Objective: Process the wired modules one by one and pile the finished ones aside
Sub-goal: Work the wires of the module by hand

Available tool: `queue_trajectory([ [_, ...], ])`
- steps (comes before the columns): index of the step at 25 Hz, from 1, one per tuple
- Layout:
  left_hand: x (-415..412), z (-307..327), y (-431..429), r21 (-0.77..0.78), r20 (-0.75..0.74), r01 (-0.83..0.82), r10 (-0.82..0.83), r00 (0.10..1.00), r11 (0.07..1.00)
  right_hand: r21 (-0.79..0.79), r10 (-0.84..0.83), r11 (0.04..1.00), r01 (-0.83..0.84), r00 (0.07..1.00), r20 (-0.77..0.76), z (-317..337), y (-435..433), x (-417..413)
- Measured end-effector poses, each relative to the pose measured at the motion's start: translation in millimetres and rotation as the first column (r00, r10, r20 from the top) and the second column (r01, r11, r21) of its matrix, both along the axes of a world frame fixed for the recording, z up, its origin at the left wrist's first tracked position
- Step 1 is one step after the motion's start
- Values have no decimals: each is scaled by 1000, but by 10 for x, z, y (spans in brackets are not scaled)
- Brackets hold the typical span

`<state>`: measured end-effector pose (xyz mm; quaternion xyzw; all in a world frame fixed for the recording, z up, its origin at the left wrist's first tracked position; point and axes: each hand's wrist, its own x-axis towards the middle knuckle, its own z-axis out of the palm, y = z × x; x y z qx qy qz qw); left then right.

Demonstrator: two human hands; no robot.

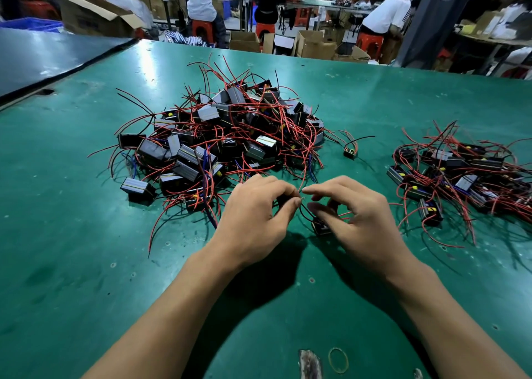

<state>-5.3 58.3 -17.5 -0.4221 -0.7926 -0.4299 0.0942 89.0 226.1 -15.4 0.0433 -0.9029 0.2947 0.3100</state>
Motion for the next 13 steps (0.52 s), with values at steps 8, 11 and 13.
queue_trajectory([
  [8, -1, 8, -18, -11, 23, 36, -35, 999, 999, 296, -7, 954, 54, 987, -159, -38, 43, -16],
  [11, 26, 29, -16, -25, -61, 18, -20, 998, 1000, 37, -39, 998, 41, 998, -55, -29, -46, -22],
  [13, 43, 42, -12, -37, -156, -9, 3, 988, 999, -215, -26, 976, 32, 999, 33, -42, -116, -45],
])
